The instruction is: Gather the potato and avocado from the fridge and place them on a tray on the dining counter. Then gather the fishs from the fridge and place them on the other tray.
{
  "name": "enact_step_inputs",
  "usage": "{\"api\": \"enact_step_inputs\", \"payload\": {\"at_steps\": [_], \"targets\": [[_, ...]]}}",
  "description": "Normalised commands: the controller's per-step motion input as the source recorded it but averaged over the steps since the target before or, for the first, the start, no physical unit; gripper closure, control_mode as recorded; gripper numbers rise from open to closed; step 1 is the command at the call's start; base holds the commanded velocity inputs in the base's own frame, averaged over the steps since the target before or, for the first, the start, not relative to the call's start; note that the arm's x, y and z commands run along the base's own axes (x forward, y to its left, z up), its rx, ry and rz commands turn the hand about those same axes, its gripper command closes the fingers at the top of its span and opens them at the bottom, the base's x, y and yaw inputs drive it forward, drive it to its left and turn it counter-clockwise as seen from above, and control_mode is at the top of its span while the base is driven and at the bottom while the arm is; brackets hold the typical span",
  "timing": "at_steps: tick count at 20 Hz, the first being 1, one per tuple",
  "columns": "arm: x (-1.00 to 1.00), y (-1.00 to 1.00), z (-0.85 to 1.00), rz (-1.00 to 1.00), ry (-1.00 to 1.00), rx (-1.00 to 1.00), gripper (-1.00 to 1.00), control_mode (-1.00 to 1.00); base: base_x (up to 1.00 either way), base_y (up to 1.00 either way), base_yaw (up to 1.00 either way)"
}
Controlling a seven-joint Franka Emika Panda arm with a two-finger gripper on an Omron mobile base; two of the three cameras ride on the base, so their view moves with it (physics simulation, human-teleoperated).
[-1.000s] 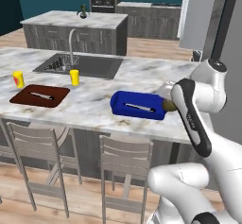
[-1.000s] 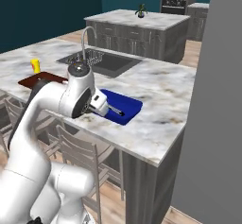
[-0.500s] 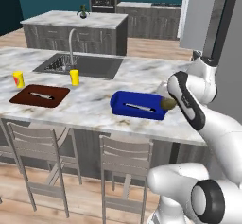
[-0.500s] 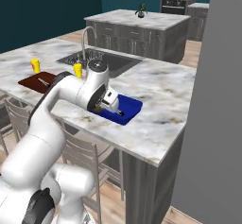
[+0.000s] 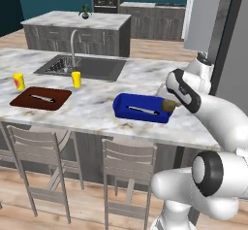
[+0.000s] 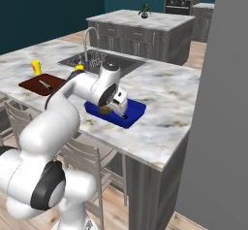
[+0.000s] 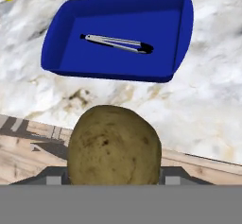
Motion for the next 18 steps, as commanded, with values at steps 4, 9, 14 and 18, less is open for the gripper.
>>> {"api": "enact_step_inputs", "payload": {"at_steps": [4, 9, 14, 18], "targets": [[0.34, -0.26, -0.28, 0.00, 0.00, 0.00, 1.00, -1.00, 0.00, 0.00, 0.00], [0.31, -0.14, -0.39, 0.00, 0.01, -0.03, 1.00, -1.00, 0.00, 0.00, 0.00], [0.43, -0.02, -0.30, 0.00, 0.04, -0.04, 1.00, -1.00, 0.00, 0.00, 0.00], [0.56, -0.04, -0.26, 0.00, 0.07, -0.02, 1.00, -1.00, 0.00, 0.00, 0.00]]}}
